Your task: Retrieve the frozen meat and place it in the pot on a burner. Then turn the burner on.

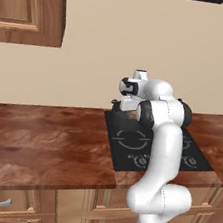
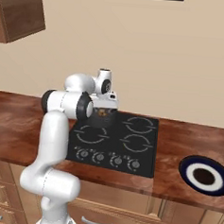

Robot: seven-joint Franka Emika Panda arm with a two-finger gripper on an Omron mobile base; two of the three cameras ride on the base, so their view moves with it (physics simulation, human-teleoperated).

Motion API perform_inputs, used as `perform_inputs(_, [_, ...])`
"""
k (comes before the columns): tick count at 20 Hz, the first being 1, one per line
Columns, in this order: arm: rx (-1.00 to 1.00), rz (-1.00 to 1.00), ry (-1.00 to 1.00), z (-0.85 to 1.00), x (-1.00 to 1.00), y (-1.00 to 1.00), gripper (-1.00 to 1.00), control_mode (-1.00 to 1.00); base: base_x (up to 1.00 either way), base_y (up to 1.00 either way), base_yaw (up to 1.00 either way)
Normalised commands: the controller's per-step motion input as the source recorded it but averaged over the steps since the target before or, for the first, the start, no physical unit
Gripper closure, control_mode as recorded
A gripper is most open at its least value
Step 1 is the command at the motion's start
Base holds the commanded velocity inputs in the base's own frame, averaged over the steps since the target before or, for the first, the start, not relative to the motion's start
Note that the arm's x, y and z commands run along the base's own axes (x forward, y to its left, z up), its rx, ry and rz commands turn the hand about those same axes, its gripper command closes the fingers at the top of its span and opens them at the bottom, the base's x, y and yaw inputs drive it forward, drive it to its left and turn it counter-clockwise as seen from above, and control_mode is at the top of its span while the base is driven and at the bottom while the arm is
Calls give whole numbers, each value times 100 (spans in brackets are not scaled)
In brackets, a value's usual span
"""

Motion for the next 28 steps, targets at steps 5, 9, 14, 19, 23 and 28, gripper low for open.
perform_inputs(5, [-4, -3, 0, 39, 0, 7, -100, -100, 0, 0, 0])
perform_inputs(9, [1, -8, 0, 87, -4, 1, -100, -100, 0, 0, 0])
perform_inputs(14, [0, -7, 0, 93, -81, -5, -100, -100, 0, 0, 0])
perform_inputs(19, [-6, -4, -2, 34, -100, -3, -100, -100, 0, 0, 0])
perform_inputs(23, [-2, 0, -9, -1, -100, -4, -100, -100, 0, 0, 0])
perform_inputs(28, [0, 0, 1, -6, -100, -18, -100, -100, 0, 0, 0])
